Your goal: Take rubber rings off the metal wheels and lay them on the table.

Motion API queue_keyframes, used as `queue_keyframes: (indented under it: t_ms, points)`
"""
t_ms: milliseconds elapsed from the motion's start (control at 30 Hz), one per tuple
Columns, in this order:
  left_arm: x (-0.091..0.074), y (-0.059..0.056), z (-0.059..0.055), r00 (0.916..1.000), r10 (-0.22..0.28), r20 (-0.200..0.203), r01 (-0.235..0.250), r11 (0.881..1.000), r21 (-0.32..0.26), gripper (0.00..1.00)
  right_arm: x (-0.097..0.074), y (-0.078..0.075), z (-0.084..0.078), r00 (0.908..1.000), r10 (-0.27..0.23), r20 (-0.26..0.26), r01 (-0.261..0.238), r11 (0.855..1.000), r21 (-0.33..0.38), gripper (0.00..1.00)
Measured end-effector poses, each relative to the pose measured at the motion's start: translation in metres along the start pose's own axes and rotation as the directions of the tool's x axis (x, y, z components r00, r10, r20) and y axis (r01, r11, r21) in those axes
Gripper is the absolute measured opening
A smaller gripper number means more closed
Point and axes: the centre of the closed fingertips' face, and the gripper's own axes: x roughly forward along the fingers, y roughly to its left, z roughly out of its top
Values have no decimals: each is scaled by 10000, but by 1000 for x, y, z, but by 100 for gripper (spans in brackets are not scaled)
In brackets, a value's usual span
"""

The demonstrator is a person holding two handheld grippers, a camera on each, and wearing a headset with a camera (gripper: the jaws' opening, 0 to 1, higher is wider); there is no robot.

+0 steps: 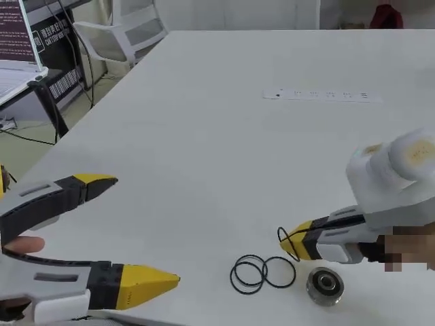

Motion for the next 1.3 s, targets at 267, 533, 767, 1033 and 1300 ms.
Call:
queue_keyframes:
  t_ms: [267,533,767,1033,1300]
  points:
    - [-1,2,-1,10000,98,6,-98,10000,-13,97,6,-3,-8,9990,-298,-321,279,9979,-582,0]
    - [1,2,-2,10000,55,-48,-54,10000,61,96,8,-5,-4,9983,-516,-254,490,9944,-937,0]
    - [1,2,1,10000,79,58,-79,9999,72,96,10,-3,-7,9978,-525,-397,482,9936,-1019,0]
    - [2,2,3,9999,95,121,-96,9999,83,96,9,-5,-4,9980,-573,-263,548,9944,-901,0]
    - [1,3,3,9999,126,100,-127,9999,97,96,9,-5,-3,9982,-559,-233,540,9954,-787,0]
